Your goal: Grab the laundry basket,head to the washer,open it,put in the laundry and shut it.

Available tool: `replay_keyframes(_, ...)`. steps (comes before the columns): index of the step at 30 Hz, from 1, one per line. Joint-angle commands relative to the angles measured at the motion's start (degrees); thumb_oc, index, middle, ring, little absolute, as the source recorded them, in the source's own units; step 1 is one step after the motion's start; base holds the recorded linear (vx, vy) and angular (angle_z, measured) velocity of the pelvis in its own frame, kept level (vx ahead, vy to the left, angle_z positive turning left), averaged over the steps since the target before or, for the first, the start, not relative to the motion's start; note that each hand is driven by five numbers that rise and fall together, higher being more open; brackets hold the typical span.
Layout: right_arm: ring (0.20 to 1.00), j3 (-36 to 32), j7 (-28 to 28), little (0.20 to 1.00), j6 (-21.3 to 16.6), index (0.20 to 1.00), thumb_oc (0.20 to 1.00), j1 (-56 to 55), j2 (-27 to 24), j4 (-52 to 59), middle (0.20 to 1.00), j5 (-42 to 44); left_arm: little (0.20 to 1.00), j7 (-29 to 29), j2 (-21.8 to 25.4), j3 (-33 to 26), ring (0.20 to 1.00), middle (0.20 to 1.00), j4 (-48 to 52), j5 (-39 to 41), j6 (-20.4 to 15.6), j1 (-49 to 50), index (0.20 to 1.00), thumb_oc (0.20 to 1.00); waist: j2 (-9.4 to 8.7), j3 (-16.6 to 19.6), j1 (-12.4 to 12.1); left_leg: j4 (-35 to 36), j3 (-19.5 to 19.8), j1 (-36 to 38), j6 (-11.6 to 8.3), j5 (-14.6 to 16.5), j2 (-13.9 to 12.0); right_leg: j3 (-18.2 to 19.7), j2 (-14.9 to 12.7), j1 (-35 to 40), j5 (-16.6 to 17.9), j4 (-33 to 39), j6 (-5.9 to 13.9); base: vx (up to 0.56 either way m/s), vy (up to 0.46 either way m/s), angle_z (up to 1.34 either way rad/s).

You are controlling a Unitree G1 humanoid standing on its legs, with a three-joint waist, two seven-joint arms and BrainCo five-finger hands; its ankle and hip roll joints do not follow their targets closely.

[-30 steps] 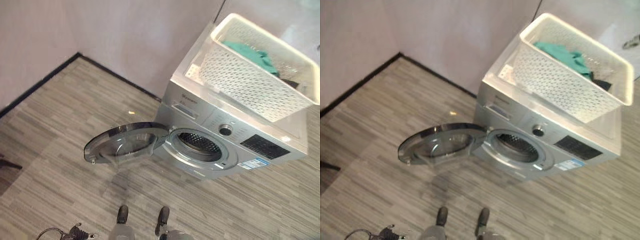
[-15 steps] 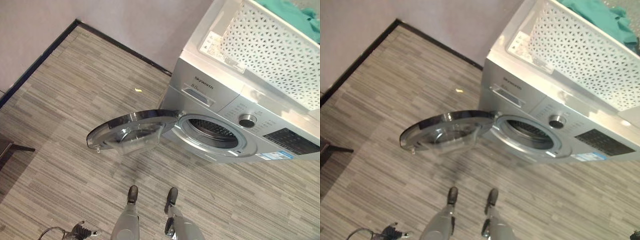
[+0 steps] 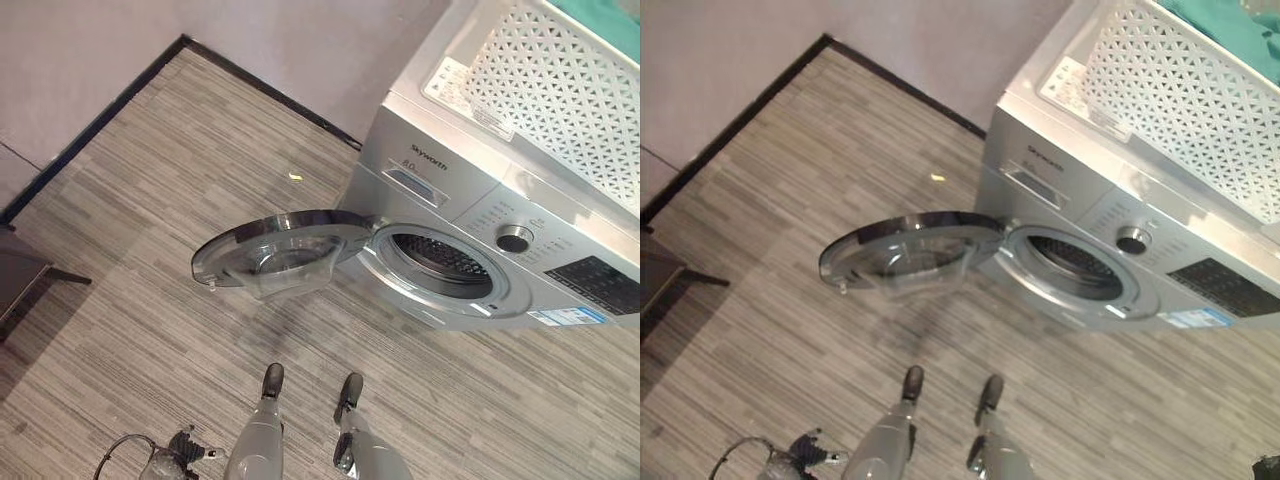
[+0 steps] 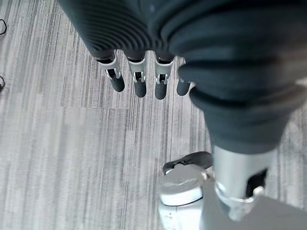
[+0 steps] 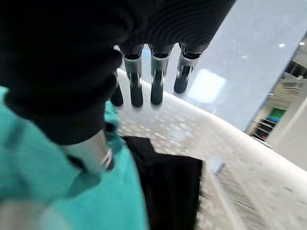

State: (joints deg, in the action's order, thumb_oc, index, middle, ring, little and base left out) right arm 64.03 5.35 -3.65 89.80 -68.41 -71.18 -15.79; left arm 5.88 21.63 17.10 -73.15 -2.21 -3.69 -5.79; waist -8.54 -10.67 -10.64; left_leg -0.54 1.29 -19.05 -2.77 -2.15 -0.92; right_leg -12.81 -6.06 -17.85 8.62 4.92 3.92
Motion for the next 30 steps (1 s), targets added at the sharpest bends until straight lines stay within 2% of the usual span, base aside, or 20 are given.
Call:
replay_keyframes(1, 0.200, 2.55, -0.57, 0.200, 0.56, 0.200, 0.200, 0.50, 2.56, -0.75, 0.200, 3.10, 1.000, 0.18, 1.20, 1.22, 1.000, 1.000, -1.61, 0.61, -0.44, -1.35, 1.000, 1.000, 0.01, -1.37, -1.29, 5.29, 3.79, 1.29, -0.80, -4.00, -0.21, -0.70, -4.35, 3.95, -1.42, 0.08, 7.36, -0.02, -0.006, 0.08)
replay_keyframes(8, 0.200, -0.50, -3.64, 0.200, 0.39, 0.200, 0.200, -0.49, 4.10, 0.83, 0.200, 2.18, 1.000, 1.01, 1.34, 1.19, 1.000, 1.000, -1.87, 0.14, -0.28, -2.41, 1.000, 1.000, -0.05, -1.53, -1.70, 5.36, 4.13, 1.66, -0.71, -4.01, -0.13, -1.61, -4.57, 4.61, -1.39, 0.08, 7.31, -0.05, -0.006, 0.10)
replay_keyframes(9, 1.000, -0.79, -4.50, 1.000, 0.59, 1.000, 1.000, -0.37, 4.29, 0.81, 1.000, 1.76, 1.000, 1.00, 1.26, 1.19, 1.000, 1.000, -1.88, 0.06, -0.30, -2.50, 1.000, 1.000, -0.03, -1.45, -1.75, 5.39, 4.11, 1.74, -0.69, -4.02, -0.10, -1.67, -4.60, 4.70, -1.37, 0.08, 7.31, -0.07, -0.005, 0.00)
replay_keyframes(10, 1.000, -0.84, -6.84, 1.000, 0.90, 1.000, 1.000, 0.30, 5.21, 1.76, 1.000, -0.75, 1.000, 1.27, 0.96, 1.24, 1.000, 1.000, -1.95, -0.42, -0.21, -2.72, 1.000, 1.000, 0.09, -1.25, -1.71, 5.44, 3.91, 2.35, -0.65, -3.90, -0.15, -1.76, -4.55, 5.22, -1.53, 0.08, 7.24, -0.06, -0.001, 0.00)
replay_keyframes(13, 1.000, -2.23, -9.28, 1.000, 1.77, 1.000, 1.000, -0.17, 5.36, 2.96, 1.000, -2.81, 1.000, 1.56, 0.65, 1.00, 1.000, 1.000, -2.25, -1.11, 0.08, -3.00, 1.000, 1.000, 0.20, -0.61, -1.26, 5.46, 3.62, 3.37, -0.62, -3.67, -0.24, -1.67, -4.32, 6.05, -1.87, 0.08, 7.09, -0.02, -0.001, 0.00)
replay_keyframes(18, 1.000, -9.14, -17.85, 1.000, 4.50, 1.000, 1.000, -2.07, 3.32, 10.87, 1.000, -7.12, 1.000, 2.67, -0.27, -0.03, 1.000, 1.000, -2.95, -3.02, 0.50, -2.75, 1.000, 1.000, 0.89, 1.90, 0.19, 5.37, 2.64, 7.31, -0.50, -2.23, -0.51, -1.99, -4.02, 9.97, -3.42, 0.08, 6.66, 0.01, 0.000, -0.02)
replay_keyframes(19, 1.000, -13.78, -21.68, 1.000, 5.45, 1.000, 1.000, -4.69, -0.92, 21.00, 1.000, -10.17, 1.000, 3.25, -1.11, -0.72, 1.000, 1.000, -2.64, -3.87, 0.47, -2.04, 1.000, 1.000, 1.51, 3.99, 1.75, 5.22, 2.11, 9.27, -0.38, -1.64, -0.59, -1.88, -3.76, 11.84, -4.27, 0.08, 6.42, 0.03, -0.010, 0.06)
replay_keyframes(20, 1.000, -14.25, -21.64, 1.000, 5.57, 1.000, 1.000, -5.18, -1.04, 21.28, 1.000, -10.28, 1.000, 3.27, -1.01, -0.66, 1.000, 1.000, -2.63, -3.88, 0.48, -2.00, 1.000, 1.000, 1.44, 3.93, 1.70, 5.23, 2.13, 9.39, -0.39, -1.60, -0.62, -1.91, -3.73, 11.97, -4.31, 0.08, 6.41, 0.09, 0.002, 0.01)
replay_keyframes(21, 1.000, -21.25, -27.53, 1.000, 6.46, 1.000, 1.000, -9.21, -3.61, 29.29, 1.000, -12.96, 1.000, 4.45, -2.14, -1.17, 1.000, 1.000, -2.69, -5.37, 0.57, -1.44, 1.000, 1.000, 2.42, 5.87, 3.11, 5.12, 1.34, 12.04, -0.29, -0.77, -1.08, -1.48, -3.41, 14.08, -5.34, 0.08, 6.05, 0.10, -0.025, 0.01)
replay_keyframes(22, 1.000, -27.33, -30.26, 1.000, 6.79, 1.000, 1.000, -13.83, -5.61, 35.01, 1.000, -13.68, 1.000, 5.03, -3.20, -1.88, 1.000, 1.000, -2.87, -6.08, 0.71, -0.94, 1.000, 1.000, 3.05, 6.88, 4.02, 5.08, 0.60, 13.49, -0.23, -0.25, -1.35, -0.94, -3.00, 15.14, -5.95, 0.04, 5.85, 0.10, -0.025, -0.15)
replay_keyframes(23, 1.000, -28.67, -30.23, 1.000, 6.92, 1.000, 1.000, -15.24, -5.74, 35.59, 1.000, -13.85, 1.000, 5.09, -2.98, -1.76, 1.000, 1.000, -2.88, -6.13, 0.71, -0.87, 1.000, 1.000, 2.83, 6.87, 3.90, 5.08, 0.60, 13.63, -0.25, -0.18, -1.41, -0.94, -2.94, 15.28, -5.98, 0.04, 5.84, 0.05, -0.044, -0.22)
replay_keyframes(26, 1.000, -44.95, -34.09, 1.000, 6.65, 1.000, 1.000, -30.77, -5.30, 44.08, 1.000, -14.04, 1.000, 5.41, -5.55, -3.56, 1.000, 1.000, -2.96, -7.25, 1.06, 0.06, 1.000, 1.000, 4.77, 8.28, 6.21, 4.96, -0.14, 15.84, -0.14, 0.49, -2.03, -0.03, -2.12, 16.86, -7.27, -0.34, 5.23, 0.06, -0.035, -0.25)
replay_keyframes(27, 1.000, -57.49, -35.95, 1.000, 6.86, 1.000, 1.000, -44.07, -2.07, 48.99, 1.000, -14.21, 1.000, 6.05, -5.74, -4.01, 1.000, 1.000, -2.78, -7.38, 1.17, 0.52, 1.000, 1.000, 4.68, 8.58, 6.67, 4.84, -0.09, 16.49, -0.09, 0.71, -2.44, 0.13, -1.74, 17.27, -7.88, -0.91, 4.92, 0.06, -0.049, -0.22)
replay_keyframes(30, 1.000, -77.29, -38.83, 1.000, 5.92, 1.000, 1.000, -67.70, 6.81, 57.21, 1.000, -14.47, 1.000, 6.34, -6.51, -5.58, 1.000, 1.000, -2.58, -8.59, 1.48, 1.11, 1.000, 1.000, 5.31, 8.87, 8.29, 4.47, -0.32, 17.73, -0.01, 0.65, -3.15, 0.43, -0.56, 17.90, -9.50, -2.88, 3.93, 0.01, -0.054, -0.04)
